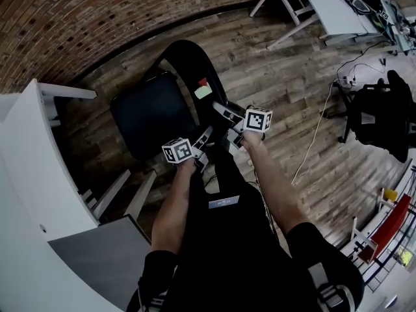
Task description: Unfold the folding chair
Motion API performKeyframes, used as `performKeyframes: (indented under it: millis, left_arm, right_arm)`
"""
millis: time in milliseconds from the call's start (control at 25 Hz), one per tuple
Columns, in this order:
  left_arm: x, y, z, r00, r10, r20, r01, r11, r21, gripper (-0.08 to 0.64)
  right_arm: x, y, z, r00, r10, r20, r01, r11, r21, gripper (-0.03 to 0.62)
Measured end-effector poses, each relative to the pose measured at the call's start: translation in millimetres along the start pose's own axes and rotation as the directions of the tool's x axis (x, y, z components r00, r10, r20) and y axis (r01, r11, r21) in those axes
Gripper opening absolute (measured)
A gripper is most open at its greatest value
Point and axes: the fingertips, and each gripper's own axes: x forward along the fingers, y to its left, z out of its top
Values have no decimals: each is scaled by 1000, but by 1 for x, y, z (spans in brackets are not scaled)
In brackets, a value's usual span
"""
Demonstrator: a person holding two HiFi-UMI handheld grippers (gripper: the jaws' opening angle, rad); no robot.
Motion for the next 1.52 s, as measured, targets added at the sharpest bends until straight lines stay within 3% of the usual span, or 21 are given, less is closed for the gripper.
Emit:
performKeyframes:
  millis: [720, 880, 1160, 1520]
  left_arm:
    - [-61, 15, 15, 996, 13, 84, -12, 1000, -13, 115]
    - [-62, 20, 21, 997, 28, 78, -28, 1000, -2, 107]
    - [-62, 18, 17, 996, 36, 79, -37, 999, 13, 107]
    - [-72, 6, 28, 992, -29, 120, 29, 1000, 5, 109]
  right_arm:
    - [48, 32, -47, 999, -22, -45, 19, 998, -64, 150]
    - [54, 34, -40, 999, -39, -37, 36, 996, -76, 150]
    - [48, 41, -40, 993, -82, -81, 81, 997, -16, 150]
    - [15, 50, -29, 987, -95, -129, 93, 995, -22, 149]
